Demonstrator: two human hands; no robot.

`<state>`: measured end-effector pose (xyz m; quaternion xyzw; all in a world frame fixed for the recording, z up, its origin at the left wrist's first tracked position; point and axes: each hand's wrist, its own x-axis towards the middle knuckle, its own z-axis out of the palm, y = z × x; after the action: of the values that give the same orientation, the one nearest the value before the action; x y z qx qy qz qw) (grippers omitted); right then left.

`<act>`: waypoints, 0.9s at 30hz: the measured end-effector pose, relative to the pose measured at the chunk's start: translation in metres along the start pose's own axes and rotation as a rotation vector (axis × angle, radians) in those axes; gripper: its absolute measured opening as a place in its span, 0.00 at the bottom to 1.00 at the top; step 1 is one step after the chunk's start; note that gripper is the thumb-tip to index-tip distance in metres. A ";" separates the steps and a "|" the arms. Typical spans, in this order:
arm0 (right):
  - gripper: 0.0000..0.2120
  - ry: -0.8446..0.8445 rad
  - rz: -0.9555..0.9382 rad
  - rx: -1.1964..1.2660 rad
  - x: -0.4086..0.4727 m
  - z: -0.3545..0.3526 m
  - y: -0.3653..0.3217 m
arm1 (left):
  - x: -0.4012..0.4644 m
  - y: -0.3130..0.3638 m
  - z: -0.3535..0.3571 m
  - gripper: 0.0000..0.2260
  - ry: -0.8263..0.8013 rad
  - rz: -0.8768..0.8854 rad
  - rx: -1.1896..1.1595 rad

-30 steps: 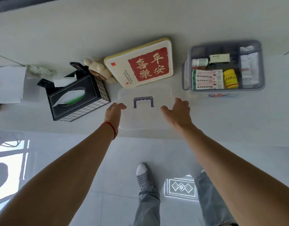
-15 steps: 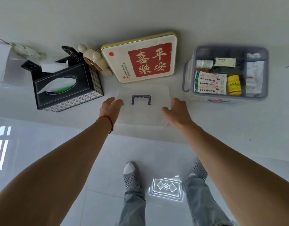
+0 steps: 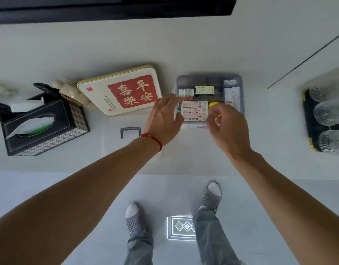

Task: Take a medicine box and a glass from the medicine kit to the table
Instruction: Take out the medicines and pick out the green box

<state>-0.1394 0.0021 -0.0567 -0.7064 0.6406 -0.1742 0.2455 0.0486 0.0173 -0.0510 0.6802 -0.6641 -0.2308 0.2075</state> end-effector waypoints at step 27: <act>0.13 -0.251 -0.318 -0.500 0.096 -0.024 0.037 | 0.030 0.019 0.032 0.19 -0.029 -0.355 -0.163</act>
<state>-0.1716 -0.0986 -0.0647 -0.8522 0.5098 0.0408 0.1108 0.0144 -0.0123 -0.0669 0.7643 -0.5157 -0.3264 0.2081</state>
